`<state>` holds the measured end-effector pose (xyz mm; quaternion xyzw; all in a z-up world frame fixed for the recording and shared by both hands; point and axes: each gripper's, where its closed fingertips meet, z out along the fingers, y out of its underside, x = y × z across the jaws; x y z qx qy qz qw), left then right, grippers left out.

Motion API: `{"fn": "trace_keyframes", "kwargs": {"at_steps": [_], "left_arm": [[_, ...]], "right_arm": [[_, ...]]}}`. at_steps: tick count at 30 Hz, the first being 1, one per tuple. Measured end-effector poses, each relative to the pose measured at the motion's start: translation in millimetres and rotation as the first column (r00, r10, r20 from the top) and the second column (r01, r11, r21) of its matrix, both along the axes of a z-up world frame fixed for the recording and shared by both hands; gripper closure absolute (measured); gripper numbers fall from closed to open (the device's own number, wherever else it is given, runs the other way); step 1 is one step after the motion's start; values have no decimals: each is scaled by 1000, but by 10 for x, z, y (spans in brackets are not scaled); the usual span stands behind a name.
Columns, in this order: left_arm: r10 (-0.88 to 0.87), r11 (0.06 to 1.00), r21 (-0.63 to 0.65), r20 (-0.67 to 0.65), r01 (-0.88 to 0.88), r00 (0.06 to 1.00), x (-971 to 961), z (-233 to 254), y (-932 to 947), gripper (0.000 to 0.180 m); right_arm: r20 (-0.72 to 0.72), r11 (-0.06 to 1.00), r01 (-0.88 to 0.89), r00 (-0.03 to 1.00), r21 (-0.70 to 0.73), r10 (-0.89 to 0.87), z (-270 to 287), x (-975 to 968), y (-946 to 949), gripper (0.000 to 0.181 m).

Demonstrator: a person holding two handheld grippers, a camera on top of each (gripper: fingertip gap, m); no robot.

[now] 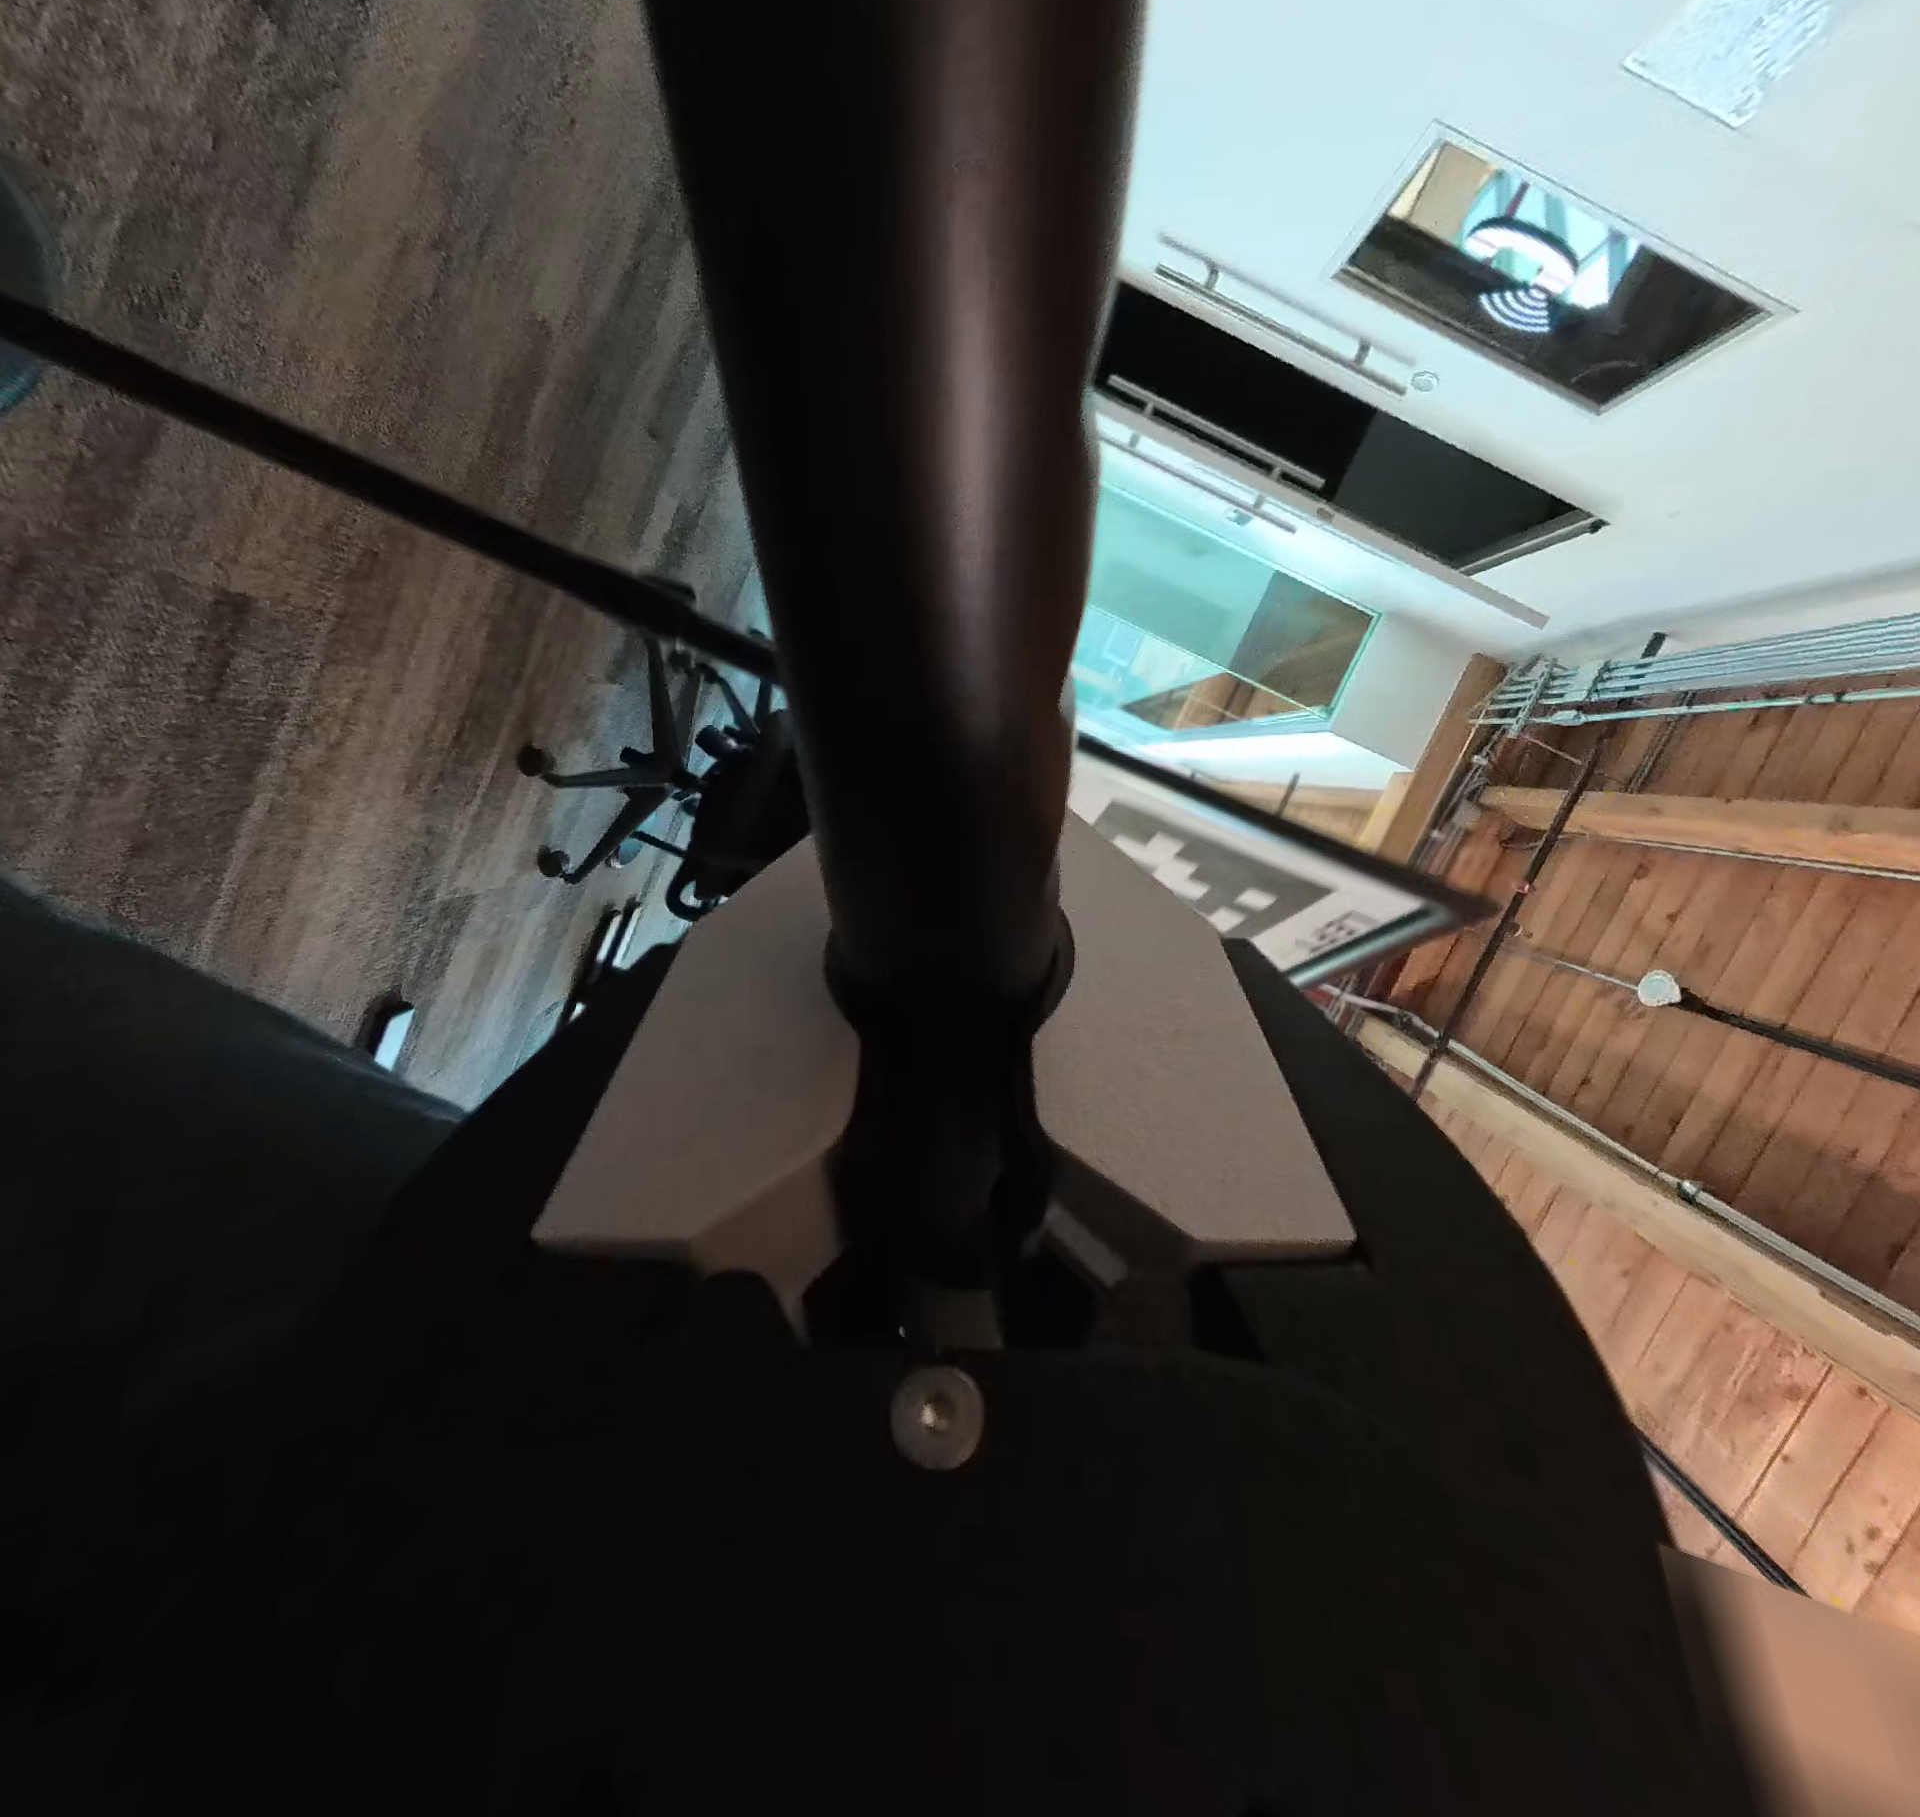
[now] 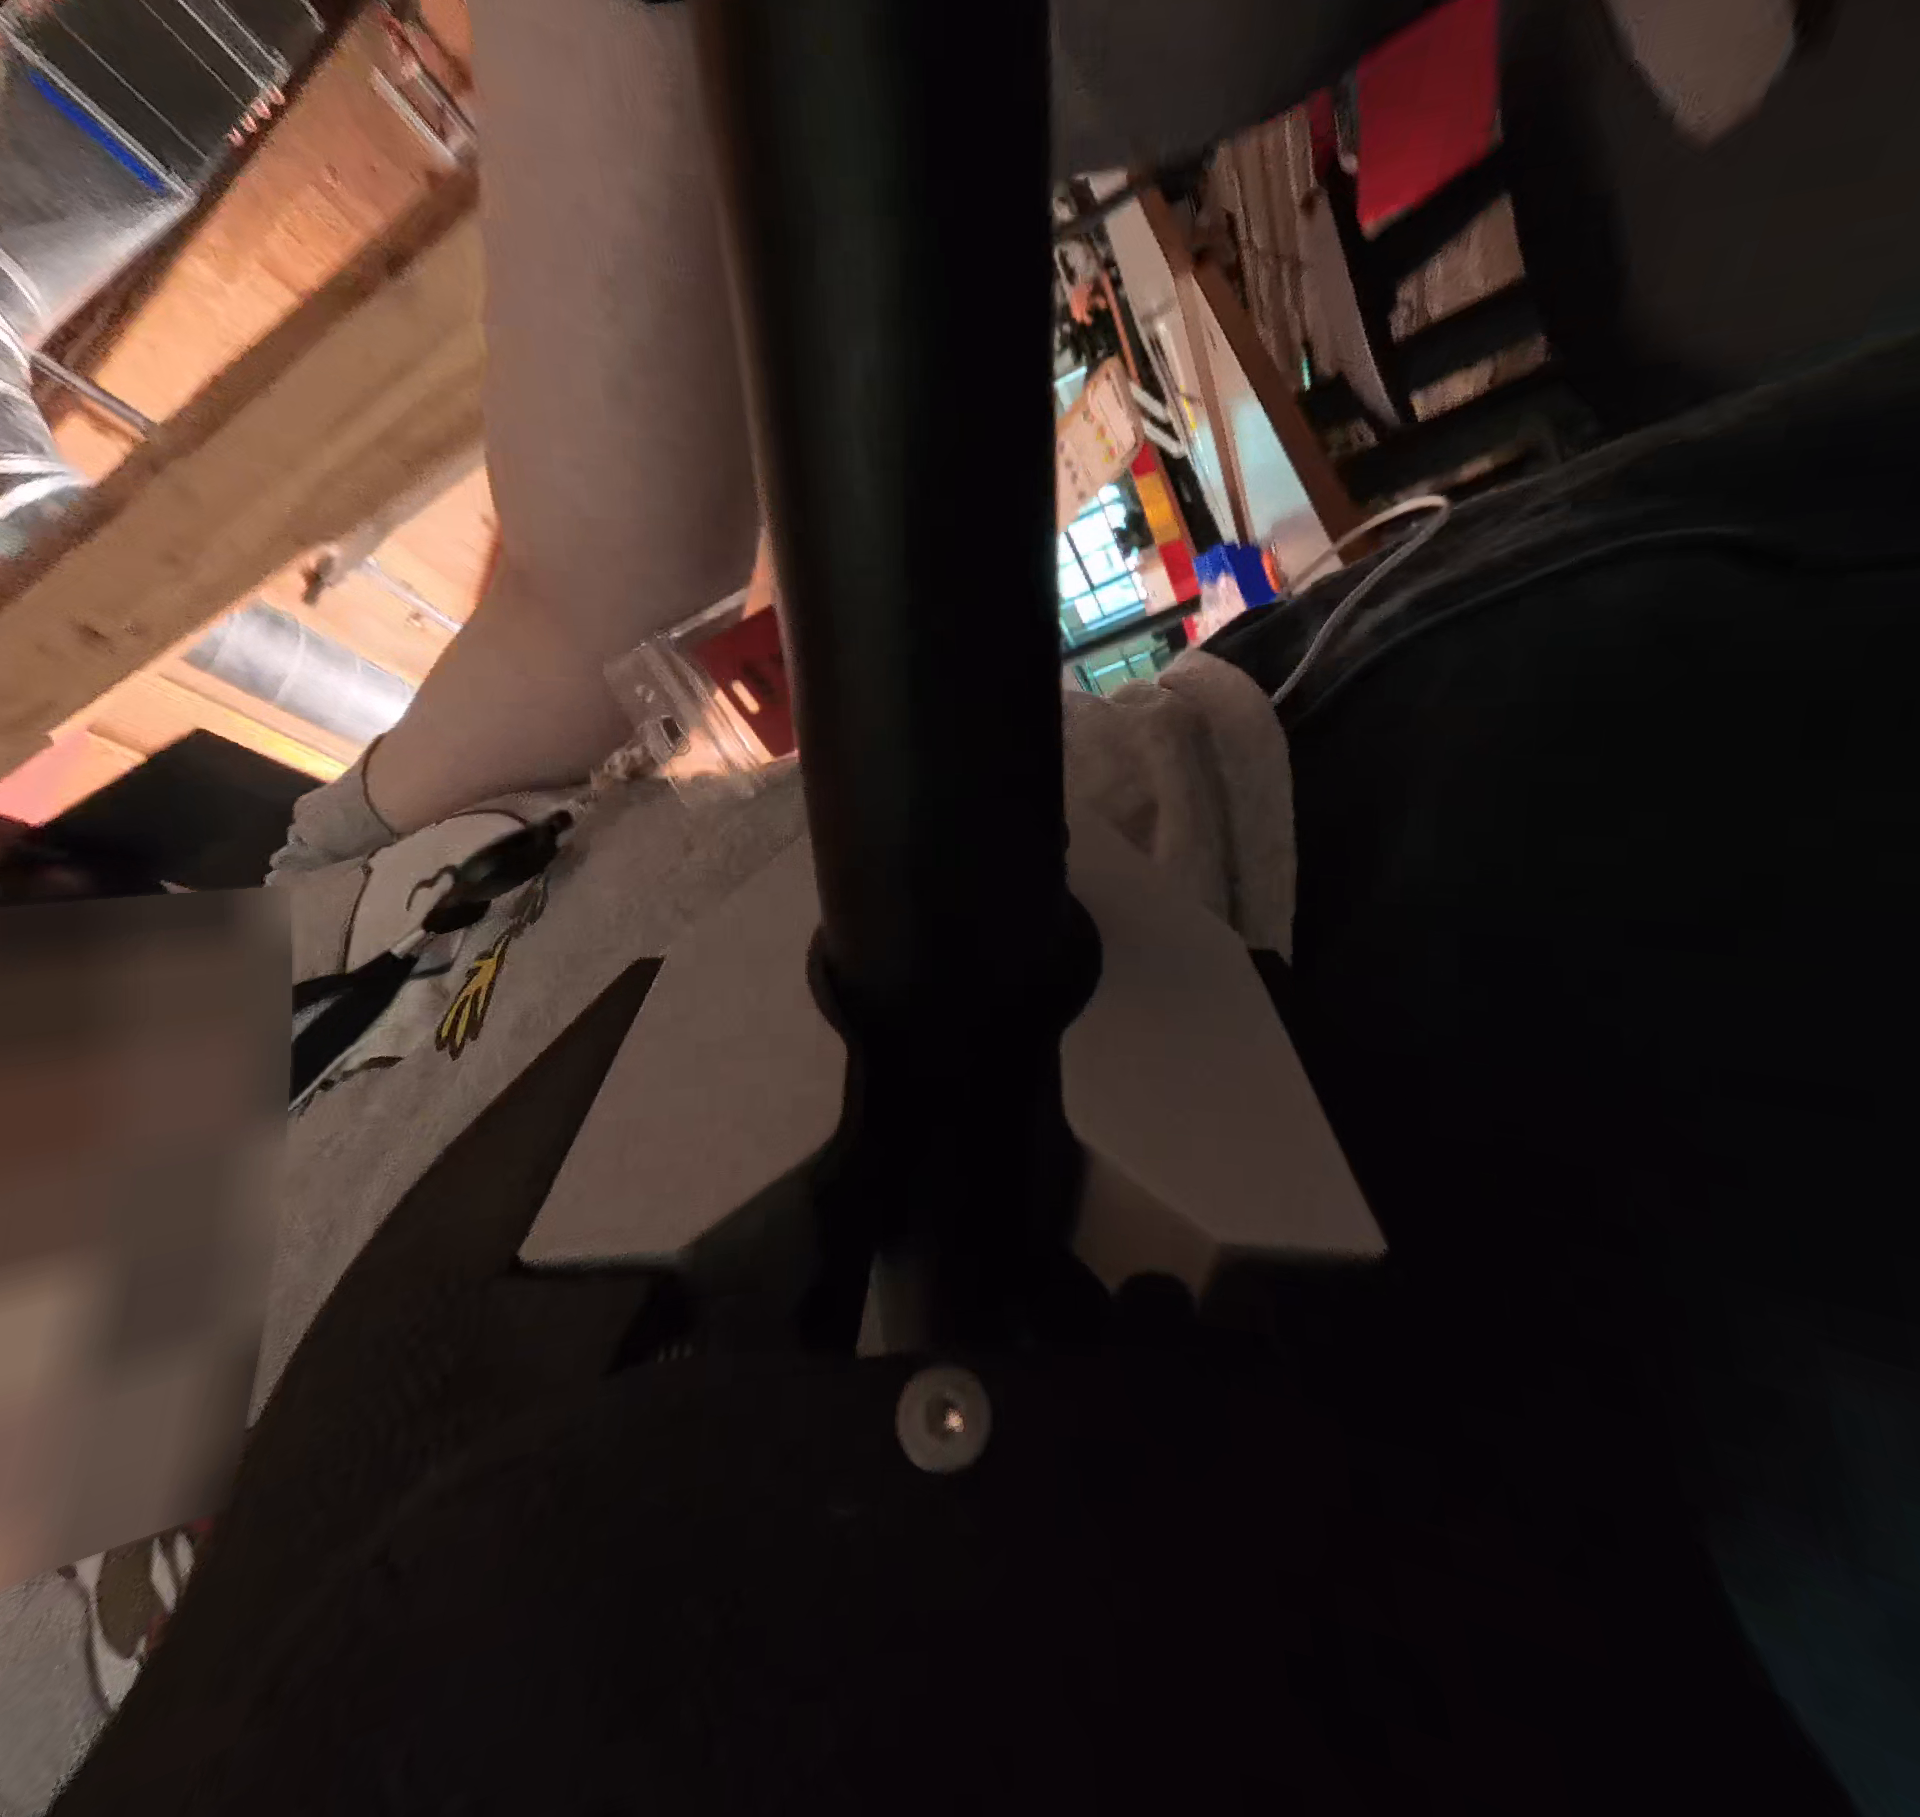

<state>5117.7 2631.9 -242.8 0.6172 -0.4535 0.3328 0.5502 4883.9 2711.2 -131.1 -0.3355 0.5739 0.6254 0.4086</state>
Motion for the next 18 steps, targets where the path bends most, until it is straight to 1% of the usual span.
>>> {"fn": "trace_keyframes", "kwargs": {"at_steps": [6,10,13,18], "left_arm": [[-26,999,25,-41,27,999,1606,-232,-91,165],[-9,1000,15,-42,10,999,2729,-112,-15,165],[23,1000,-11,-31,-23,999,3486,1,107,165],[87,994,-61,-43,-90,995,4962,-69,532,165]], "right_arm": [[-23,999,49,999,-6,-49,-186,1675,2,154],[-28,999,37,999,-19,-38,-75,2707,93,155],[-25,1000,2,1000,-30,-3,23,3436,191,155],[-15,993,-86,996,-83,85,-147,4896,433,155]]}}
